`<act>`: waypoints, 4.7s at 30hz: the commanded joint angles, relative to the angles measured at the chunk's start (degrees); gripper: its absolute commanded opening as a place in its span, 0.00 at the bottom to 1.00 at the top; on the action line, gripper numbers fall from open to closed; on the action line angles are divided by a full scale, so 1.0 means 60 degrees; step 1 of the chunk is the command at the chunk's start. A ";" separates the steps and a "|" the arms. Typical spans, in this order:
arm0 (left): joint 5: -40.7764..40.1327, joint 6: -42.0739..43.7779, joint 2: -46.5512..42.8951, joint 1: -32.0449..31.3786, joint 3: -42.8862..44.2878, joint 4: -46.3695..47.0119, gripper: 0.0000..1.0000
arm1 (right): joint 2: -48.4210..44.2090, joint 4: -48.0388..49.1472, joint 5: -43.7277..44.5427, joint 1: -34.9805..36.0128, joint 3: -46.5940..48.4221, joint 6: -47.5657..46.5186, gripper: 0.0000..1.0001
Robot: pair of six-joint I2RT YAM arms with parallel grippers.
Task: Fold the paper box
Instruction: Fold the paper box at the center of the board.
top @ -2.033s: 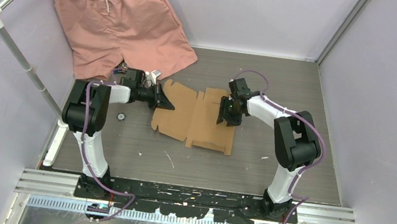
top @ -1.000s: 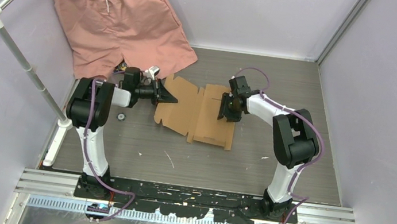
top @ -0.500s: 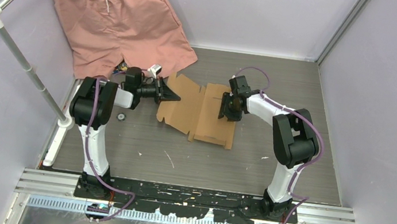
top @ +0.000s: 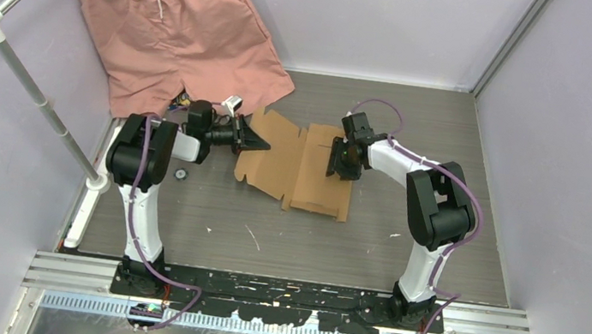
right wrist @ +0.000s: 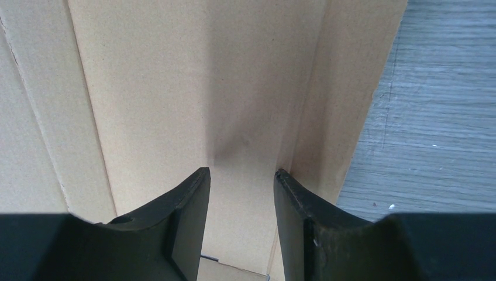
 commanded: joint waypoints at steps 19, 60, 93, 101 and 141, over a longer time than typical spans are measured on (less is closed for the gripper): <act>0.0397 -0.2152 0.1625 -0.1132 -0.0056 0.3493 0.13 | 0.1712 0.1166 -0.1210 0.0215 -0.0809 0.0471 0.50; -0.2313 0.5827 -0.0136 -0.2221 0.1832 -0.9603 0.13 | 0.1000 0.1091 -0.1585 0.0224 -0.0902 0.0318 0.51; -0.8416 0.8287 -0.0236 -0.2503 0.6712 -1.7277 0.15 | 0.0370 0.0998 -0.1378 0.1495 -0.0836 0.1022 0.51; -1.0450 0.8747 0.0163 -0.3028 0.8738 -1.8732 0.15 | 0.0018 0.2104 -0.1682 0.1601 -0.1399 0.1602 0.52; -1.6559 1.3133 -0.1124 -0.6434 1.1639 -1.7416 0.16 | -0.2703 0.5549 -0.4527 -0.1018 -0.2868 0.2945 0.53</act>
